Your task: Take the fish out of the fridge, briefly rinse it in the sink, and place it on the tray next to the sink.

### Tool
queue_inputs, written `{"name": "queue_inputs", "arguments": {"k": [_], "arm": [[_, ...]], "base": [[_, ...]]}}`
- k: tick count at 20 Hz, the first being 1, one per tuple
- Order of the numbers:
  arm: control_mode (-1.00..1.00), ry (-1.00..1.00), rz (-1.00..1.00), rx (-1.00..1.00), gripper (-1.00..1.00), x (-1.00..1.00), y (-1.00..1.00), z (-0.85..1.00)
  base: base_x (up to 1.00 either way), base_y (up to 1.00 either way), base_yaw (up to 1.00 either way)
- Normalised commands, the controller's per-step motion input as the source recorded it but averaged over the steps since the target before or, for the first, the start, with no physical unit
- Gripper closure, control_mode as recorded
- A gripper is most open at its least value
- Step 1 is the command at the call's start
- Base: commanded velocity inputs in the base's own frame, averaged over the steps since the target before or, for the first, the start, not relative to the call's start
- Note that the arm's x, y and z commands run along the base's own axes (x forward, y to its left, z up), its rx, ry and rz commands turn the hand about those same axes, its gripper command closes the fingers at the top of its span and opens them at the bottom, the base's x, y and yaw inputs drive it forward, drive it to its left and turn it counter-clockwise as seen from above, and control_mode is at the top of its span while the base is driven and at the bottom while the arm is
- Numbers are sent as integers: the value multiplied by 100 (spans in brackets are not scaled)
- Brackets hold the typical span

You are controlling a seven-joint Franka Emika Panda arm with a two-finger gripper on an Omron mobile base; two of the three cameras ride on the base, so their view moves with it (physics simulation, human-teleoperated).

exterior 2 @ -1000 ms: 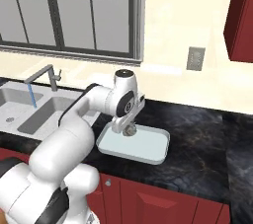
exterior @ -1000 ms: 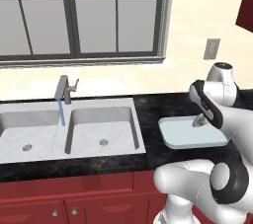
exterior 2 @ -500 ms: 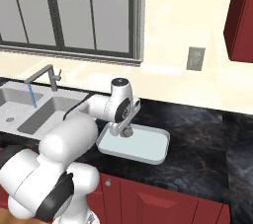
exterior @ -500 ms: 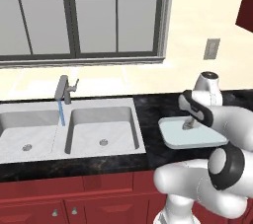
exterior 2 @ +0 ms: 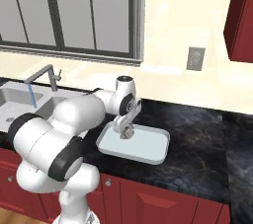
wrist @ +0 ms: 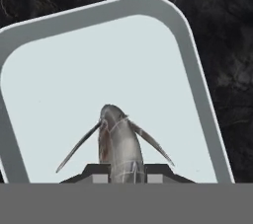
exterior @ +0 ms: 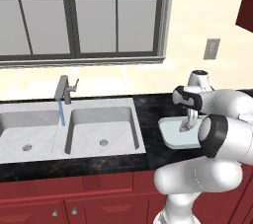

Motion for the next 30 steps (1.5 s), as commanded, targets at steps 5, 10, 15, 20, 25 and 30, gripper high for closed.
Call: {"name": "queue_inputs", "arguments": {"k": [5, 10, 15, 20, 25, 30], "arm": [[-100, 0, 3, 2, 100, 15, -2, -31], [-100, -2, 0, 0, -100, -7, 0, -9], [-100, -20, 0, 1, -100, -46, -1, 29], [-100, -26, 0, 1, -100, -65, 3, 70], [-100, -45, 0, 0, -100, -100, 23, 83], [-100, -63, 0, 0, -100, -100, 24, 100]], "base": [[0, 0, 0], [0, 0, 0], [0, 0, 0], [0, 0, 0], [0, 0, 0], [0, 0, 0]]}}
